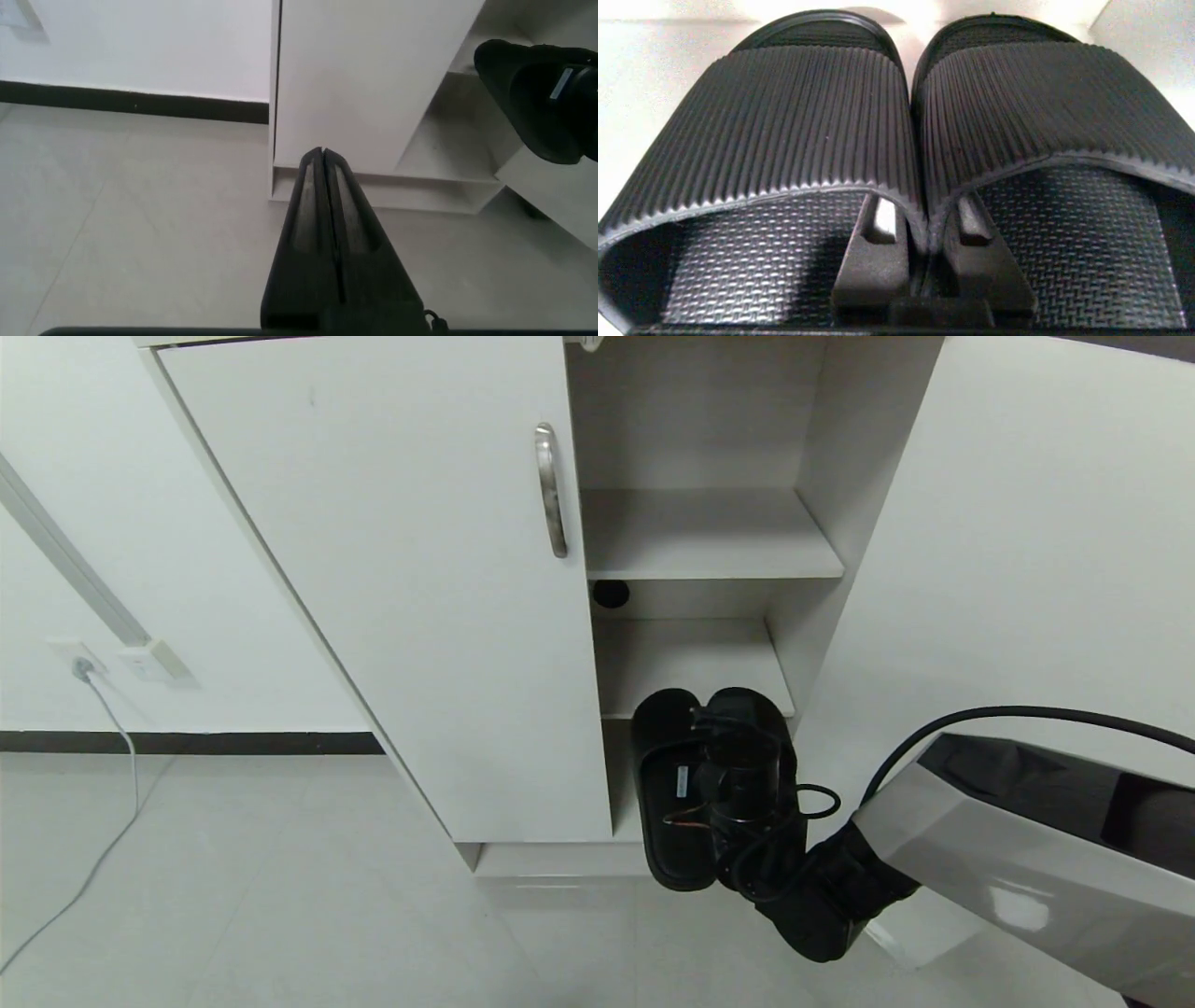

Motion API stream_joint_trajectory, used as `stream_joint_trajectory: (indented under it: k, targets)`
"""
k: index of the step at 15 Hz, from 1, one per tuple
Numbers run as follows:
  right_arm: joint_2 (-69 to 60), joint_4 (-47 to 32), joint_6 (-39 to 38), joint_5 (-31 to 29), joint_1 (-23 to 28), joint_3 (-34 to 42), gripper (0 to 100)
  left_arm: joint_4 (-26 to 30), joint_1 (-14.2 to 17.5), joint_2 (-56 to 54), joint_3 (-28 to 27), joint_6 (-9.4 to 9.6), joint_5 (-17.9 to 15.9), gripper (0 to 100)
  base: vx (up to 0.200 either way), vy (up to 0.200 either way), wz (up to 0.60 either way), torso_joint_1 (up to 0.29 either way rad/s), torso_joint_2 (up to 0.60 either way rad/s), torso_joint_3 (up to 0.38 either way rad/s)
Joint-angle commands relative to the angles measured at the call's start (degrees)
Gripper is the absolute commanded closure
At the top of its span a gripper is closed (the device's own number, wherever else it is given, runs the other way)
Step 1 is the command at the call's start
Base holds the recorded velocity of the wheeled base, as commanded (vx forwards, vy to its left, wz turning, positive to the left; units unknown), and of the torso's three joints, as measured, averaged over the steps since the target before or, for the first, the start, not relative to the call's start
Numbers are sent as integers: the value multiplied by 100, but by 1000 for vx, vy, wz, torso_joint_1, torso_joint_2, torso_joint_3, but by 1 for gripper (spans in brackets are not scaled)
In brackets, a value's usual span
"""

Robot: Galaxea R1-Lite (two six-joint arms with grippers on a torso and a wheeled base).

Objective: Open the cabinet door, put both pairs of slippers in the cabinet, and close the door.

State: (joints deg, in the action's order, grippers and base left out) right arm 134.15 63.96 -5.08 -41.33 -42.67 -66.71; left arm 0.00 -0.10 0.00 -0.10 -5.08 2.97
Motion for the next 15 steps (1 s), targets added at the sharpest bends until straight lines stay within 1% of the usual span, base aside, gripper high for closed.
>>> stream_joint_trajectory:
  k: [1, 6, 7, 11, 13, 15]
  targets:
    - [-2, 2, -1, 2, 4, 9, 100, 0, 1, 9, 1, -1, 1, 100, 200, 0, 0, -7, -2, 2]
    - [24, 2, -1, 11, 4, 17, 100, 0, 1, 9, 1, -10, 1, 100, 200, 0, 0, 4, 2, 2]
    - [24, 20, -28, 11, 30, 35, 100, 0, 1, 9, 1, -10, 45, 100, 0, 0, 0, 0, 0, 0]
    - [173, 134, -1, 72, 145, 123, 100, 0, 1, 9, 1, -10, 37, 100, 0, 0, 0, 0, 0, 0]
    - [340, 108, -1, 283, 329, -132, 100, 0, 1, 9, 1, -10, 37, 100, 0, 0, 0, 0, 0, 0]
    - [525, -68, 16, 345, 487, -580, 100, 0, 1, 9, 1, -10, 37, 100, 0, 0, 0, 0, 0, 0]
